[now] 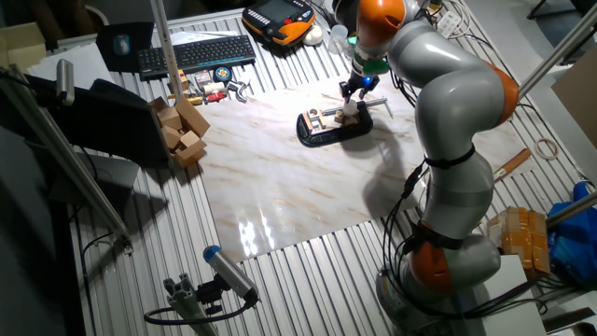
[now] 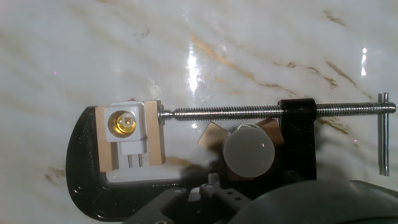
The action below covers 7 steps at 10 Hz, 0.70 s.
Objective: Install the light bulb by rotating it
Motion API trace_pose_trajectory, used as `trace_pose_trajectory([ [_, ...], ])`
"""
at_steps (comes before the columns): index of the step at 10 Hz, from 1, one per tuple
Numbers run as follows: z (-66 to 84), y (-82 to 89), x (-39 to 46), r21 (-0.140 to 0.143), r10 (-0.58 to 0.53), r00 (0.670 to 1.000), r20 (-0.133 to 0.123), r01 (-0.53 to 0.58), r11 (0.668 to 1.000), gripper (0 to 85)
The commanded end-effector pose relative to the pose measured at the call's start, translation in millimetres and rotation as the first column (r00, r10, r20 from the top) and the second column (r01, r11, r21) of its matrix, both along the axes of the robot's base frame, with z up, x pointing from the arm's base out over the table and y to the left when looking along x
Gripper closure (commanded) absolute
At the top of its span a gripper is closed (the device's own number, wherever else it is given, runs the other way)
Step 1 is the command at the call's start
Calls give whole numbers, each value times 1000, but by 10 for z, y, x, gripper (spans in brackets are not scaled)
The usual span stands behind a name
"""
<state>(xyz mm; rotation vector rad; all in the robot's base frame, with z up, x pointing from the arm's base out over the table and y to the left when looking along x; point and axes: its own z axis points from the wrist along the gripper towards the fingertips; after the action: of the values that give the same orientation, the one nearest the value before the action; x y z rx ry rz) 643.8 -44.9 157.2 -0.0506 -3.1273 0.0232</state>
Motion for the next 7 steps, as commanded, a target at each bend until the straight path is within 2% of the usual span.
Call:
trace_pose_trajectory([
  [1,-22,-4,-5,-1,-3,1000,-5,3,1000,340],
  [5,-67,-19,-13,6,-14,998,-65,14,1000,340],
  [7,-71,-19,-20,3,-13,997,-77,13,1000,340],
])
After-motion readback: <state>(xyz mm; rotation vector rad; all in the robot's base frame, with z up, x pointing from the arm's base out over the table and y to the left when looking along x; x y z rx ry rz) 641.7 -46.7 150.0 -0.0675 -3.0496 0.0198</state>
